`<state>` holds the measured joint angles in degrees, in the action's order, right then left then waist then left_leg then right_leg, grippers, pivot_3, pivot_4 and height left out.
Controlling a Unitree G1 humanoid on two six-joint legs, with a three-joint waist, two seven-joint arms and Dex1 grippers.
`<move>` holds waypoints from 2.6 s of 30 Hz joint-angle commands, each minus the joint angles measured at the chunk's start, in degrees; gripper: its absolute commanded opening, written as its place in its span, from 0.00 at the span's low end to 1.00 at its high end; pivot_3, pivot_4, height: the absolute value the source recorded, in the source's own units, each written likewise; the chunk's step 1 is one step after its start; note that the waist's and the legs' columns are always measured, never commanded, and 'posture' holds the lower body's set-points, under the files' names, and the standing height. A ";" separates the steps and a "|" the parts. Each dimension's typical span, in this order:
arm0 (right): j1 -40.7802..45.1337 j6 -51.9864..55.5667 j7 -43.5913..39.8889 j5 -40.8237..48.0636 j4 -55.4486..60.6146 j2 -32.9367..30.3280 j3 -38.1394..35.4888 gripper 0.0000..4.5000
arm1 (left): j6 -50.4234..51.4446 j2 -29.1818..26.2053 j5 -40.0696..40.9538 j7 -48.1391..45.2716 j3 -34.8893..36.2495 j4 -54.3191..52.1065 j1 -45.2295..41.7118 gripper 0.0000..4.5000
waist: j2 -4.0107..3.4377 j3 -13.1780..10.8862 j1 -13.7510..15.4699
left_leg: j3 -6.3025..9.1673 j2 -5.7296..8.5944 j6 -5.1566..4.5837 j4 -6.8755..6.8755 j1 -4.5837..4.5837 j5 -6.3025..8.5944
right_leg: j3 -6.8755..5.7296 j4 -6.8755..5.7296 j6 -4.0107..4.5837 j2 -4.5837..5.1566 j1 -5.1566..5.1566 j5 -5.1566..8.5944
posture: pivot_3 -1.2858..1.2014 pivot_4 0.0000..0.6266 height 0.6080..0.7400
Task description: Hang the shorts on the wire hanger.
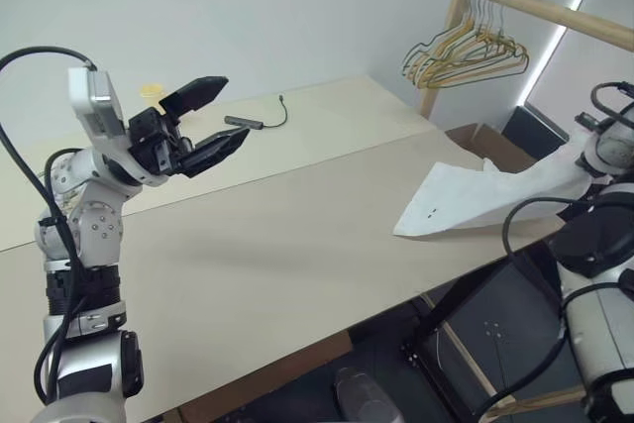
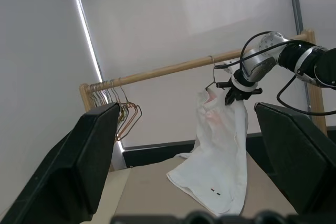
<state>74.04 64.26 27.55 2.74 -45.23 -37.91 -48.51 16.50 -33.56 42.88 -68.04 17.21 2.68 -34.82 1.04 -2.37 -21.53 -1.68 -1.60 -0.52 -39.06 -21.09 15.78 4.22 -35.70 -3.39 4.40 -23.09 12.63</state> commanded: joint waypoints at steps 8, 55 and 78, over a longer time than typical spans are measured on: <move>0.24 -5.27 2.16 3.49 -4.37 -2.87 3.80 0.00 | -1.23 0.03 0.56 -0.12 0.34 -0.99 -0.37 0.99 | 0.01 0.00 -0.12 | -0.02 0.00 0.00 0.06 0.00 0.00 | 0.00 0.14 -0.02 0.00 0.04 0.01 | 0.40 0.00 1.00; -27.88 -42.41 -40.96 -13.40 43.09 9.71 63.81 1.00 | -0.01 -4.43 -6.65 11.88 2.81 -13.75 25.15 1.00 | 0.12 -0.05 3.33 | 0.06 -0.10 0.00 0.07 0.32 -0.01 | 0.00 -0.10 0.01 -0.05 -0.05 -0.02 | 0.48 0.00 1.00; -38.53 -60.57 -63.84 -19.81 46.58 8.12 73.86 1.00 | 2.23 -4.24 -7.95 20.68 2.38 -28.58 41.26 1.00 | 0.27 -0.05 19.22 | -0.50 -0.20 0.03 0.06 0.40 -0.01 | -0.29 -0.16 0.34 -0.17 -0.12 0.06 | 0.54 0.00 1.00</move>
<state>34.41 5.12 -36.20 -16.52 0.85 -29.88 26.65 19.84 -37.83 35.31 -47.78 19.56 -24.04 7.07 1.31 -2.43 -2.31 -2.20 -1.80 -0.48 -38.99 -20.69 15.77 3.93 -35.85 -3.05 4.22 -23.21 12.68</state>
